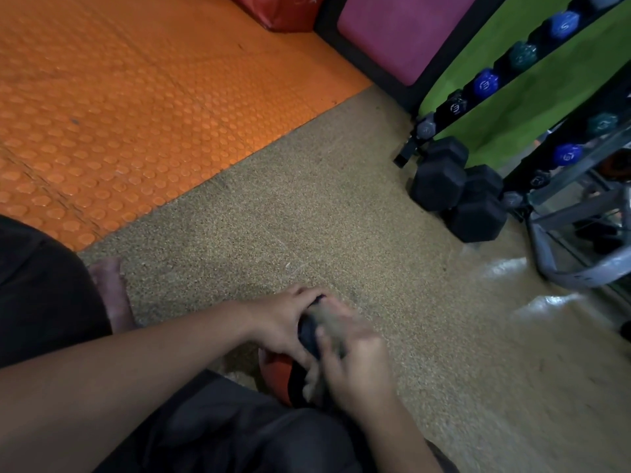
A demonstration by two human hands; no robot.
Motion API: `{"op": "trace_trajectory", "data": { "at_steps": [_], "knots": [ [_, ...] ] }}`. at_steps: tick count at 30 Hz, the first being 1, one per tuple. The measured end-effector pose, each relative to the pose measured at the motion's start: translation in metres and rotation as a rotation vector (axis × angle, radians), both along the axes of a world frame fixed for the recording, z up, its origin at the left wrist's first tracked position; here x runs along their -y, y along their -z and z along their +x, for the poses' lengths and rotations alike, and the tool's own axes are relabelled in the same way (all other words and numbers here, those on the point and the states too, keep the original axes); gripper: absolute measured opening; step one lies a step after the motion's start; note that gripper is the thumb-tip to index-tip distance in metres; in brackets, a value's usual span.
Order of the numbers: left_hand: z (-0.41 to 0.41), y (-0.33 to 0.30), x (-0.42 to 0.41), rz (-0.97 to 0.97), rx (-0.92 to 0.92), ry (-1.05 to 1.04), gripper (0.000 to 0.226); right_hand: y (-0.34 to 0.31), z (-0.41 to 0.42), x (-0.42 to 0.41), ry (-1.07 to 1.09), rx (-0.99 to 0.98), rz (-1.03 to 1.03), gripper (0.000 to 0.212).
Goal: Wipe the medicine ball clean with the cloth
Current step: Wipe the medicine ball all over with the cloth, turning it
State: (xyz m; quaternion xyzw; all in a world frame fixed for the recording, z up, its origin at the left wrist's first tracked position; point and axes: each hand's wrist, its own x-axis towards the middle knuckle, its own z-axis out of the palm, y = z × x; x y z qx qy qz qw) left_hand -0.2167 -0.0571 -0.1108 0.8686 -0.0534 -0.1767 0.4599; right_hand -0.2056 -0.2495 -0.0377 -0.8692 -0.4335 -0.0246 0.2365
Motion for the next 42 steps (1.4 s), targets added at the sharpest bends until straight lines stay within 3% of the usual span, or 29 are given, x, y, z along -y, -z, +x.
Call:
{"op": "trace_trajectory", "data": {
  "at_steps": [2,6,8,10,12,14,15,18,21,22,24,26,27,29,31,32,34,35,37,39,42],
  "knots": [
    [-0.002,0.001,-0.003,-0.010,0.008,0.000,0.145,0.007,-0.001,0.006,-0.208,0.035,-0.095,0.038],
    [0.000,-0.006,0.002,0.021,-0.012,-0.010,0.152,-0.001,0.019,0.009,0.249,-0.053,0.124,0.055],
    [0.000,-0.002,0.000,0.010,0.000,-0.009,0.148,0.000,-0.005,0.000,-0.021,-0.005,-0.012,0.034],
    [-0.001,0.003,-0.003,0.013,0.009,-0.005,0.140,0.008,-0.003,0.006,-0.223,0.032,-0.118,0.044],
    [0.000,-0.002,0.001,0.044,0.019,-0.010,0.142,0.006,0.016,0.012,0.026,-0.075,0.042,0.029],
    [0.003,-0.006,0.003,0.050,-0.006,-0.019,0.147,0.004,0.025,0.011,0.253,-0.054,0.163,0.024],
    [0.004,-0.004,0.002,0.035,-0.014,-0.017,0.147,0.001,0.015,0.002,0.213,-0.063,0.129,0.019],
    [0.004,0.002,-0.003,-0.003,-0.001,0.006,0.139,0.011,-0.002,0.007,-0.199,0.062,-0.104,0.043],
    [0.003,-0.005,0.000,0.031,-0.003,-0.008,0.148,0.005,0.026,0.017,0.196,-0.154,0.157,0.019],
    [0.004,-0.006,0.001,0.027,-0.019,-0.018,0.150,0.004,0.028,0.014,0.283,-0.117,0.177,0.027],
    [0.004,-0.002,-0.001,0.011,-0.013,-0.009,0.152,-0.005,0.007,-0.002,0.144,-0.027,0.095,0.017],
    [0.004,0.003,-0.005,0.000,-0.007,0.004,0.143,0.008,-0.008,0.004,-0.190,0.092,-0.088,0.041],
    [0.003,0.003,-0.005,0.002,-0.001,0.004,0.141,0.008,0.001,0.006,-0.211,0.055,-0.098,0.047],
    [0.006,-0.001,0.001,0.035,-0.011,-0.015,0.147,0.006,0.020,0.011,0.086,-0.144,0.114,0.028],
    [0.009,-0.005,0.005,0.045,-0.021,-0.031,0.144,0.006,0.025,0.009,0.260,-0.086,0.221,0.027],
    [0.009,-0.002,0.003,0.031,-0.011,-0.026,0.140,0.003,0.015,0.000,0.198,-0.004,0.129,0.022],
    [0.007,0.002,-0.005,-0.002,0.008,0.020,0.136,0.016,0.005,0.002,-0.135,0.056,-0.047,0.035],
    [0.006,0.001,-0.009,-0.012,0.008,0.032,0.139,0.021,0.010,0.006,-0.191,-0.020,-0.070,0.042],
    [0.007,-0.004,-0.013,-0.033,-0.028,-0.005,0.141,0.015,0.029,0.007,0.080,-0.356,0.140,0.037],
    [0.011,-0.011,-0.014,-0.142,-0.099,-0.076,0.120,0.011,0.050,0.007,0.456,-0.712,0.433,0.024],
    [0.016,-0.014,-0.017,-0.277,-0.169,-0.091,0.091,0.006,0.051,0.002,0.617,-0.892,0.549,0.027]
  ]
}}
